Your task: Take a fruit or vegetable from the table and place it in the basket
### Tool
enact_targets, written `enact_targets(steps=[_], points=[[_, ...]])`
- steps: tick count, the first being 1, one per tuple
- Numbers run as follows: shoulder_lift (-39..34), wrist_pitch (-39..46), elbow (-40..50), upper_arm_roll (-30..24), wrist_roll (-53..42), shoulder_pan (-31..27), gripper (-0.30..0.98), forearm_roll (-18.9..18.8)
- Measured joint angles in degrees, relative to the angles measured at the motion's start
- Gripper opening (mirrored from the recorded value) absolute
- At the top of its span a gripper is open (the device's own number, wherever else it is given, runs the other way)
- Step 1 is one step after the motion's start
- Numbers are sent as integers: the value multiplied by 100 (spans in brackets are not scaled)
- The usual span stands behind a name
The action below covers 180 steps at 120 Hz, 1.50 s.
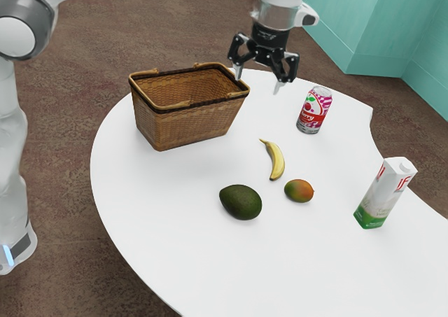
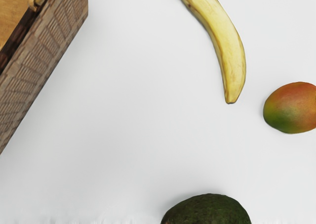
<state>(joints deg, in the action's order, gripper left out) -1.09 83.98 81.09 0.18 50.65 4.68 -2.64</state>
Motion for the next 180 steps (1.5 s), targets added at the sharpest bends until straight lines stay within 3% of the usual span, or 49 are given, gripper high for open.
enact_targets(steps=[32, 44, 49, 60, 66, 87, 100, 114, 140, 180], points=[[52, -211, -12, 14, 3131, 982, 69, 194], [448, -190, -68, 345, 4031, 1575, 69, 244], [620, -147, -94, 410, 4350, 1363, 69, 308], [937, -55, -197, 564, 4977, -128, 69, 432], [1056, -14, -195, 700, 5280, -544, 69, 530], [521, 377, 542, 726, 6158, -5, 69, 660], [70, 1054, 1535, 353, 6583, -90, 69, 580], [315, 1718, 1699, 56, 6964, -125, 69, 525], [997, 2667, 1713, 16, 7569, 122, 69, 709], [912, 3147, 2064, 78, 8825, 183, 69, 776]])
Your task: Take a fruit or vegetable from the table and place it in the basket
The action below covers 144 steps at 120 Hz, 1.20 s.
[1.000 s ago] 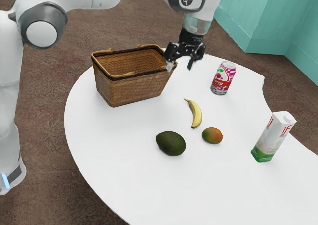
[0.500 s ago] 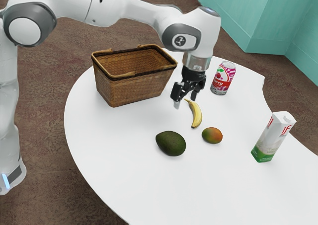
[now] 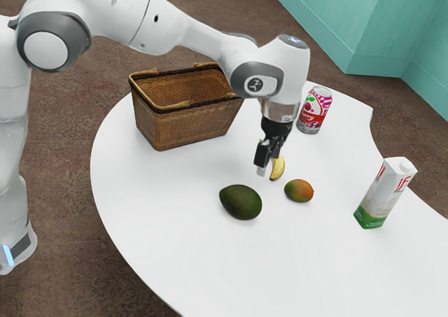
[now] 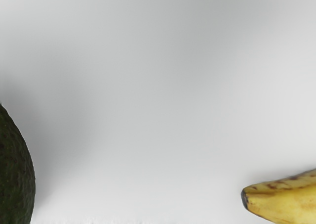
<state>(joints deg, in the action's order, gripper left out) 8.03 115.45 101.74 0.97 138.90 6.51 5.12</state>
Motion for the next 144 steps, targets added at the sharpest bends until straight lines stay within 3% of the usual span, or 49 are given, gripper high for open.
enact_targets(steps=[36, 59, 78, 115, 144], points=[[122, 97, -37, -103, 624, 324, 69, 3], [-1011, 120, 943, -106, 833, 470, 69, 46], [-1454, 128, 1536, -114, 871, 513, 69, 306], [-1243, 148, 1637, -114, 731, 461, 69, 541], [-1057, 225, 1633, -106, 147, 437, 69, 513]])
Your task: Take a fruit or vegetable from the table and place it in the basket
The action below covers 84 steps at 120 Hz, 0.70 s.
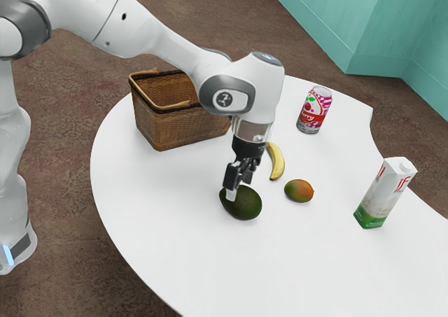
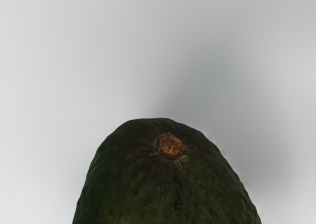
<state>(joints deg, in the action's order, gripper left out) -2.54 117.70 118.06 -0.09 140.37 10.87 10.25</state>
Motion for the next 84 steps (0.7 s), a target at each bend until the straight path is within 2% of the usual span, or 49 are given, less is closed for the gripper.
enact_targets(steps=[30, 84], points=[[240, 40, -76, 1, -507, -52, 69, 20], [744, 378, -269, 8, -607, -78, 69, 60]])
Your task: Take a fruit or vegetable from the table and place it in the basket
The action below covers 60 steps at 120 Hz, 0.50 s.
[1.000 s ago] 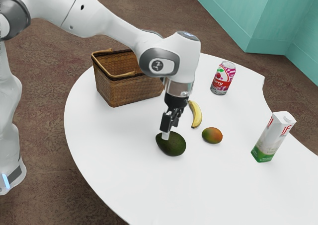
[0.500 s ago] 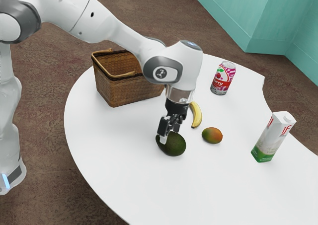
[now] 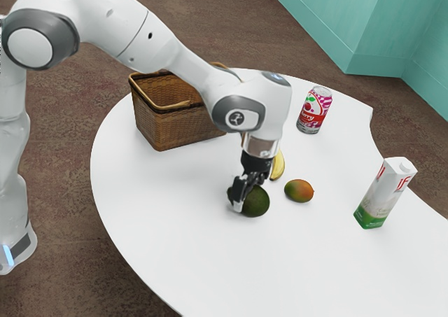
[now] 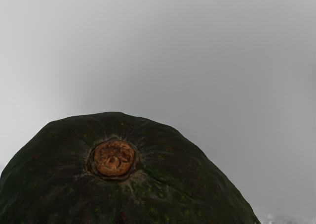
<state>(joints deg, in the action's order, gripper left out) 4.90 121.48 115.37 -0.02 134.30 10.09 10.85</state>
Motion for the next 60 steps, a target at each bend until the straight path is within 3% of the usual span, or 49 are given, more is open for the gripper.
enact_targets(steps=[20, 36, 60], points=[[139, 112, -59, 11, -25, 4, 69, 40], [206, 183, -68, 12, -44, -51, 54, 164], [170, 224, -71, 22, -105, -52, 49, 230]])
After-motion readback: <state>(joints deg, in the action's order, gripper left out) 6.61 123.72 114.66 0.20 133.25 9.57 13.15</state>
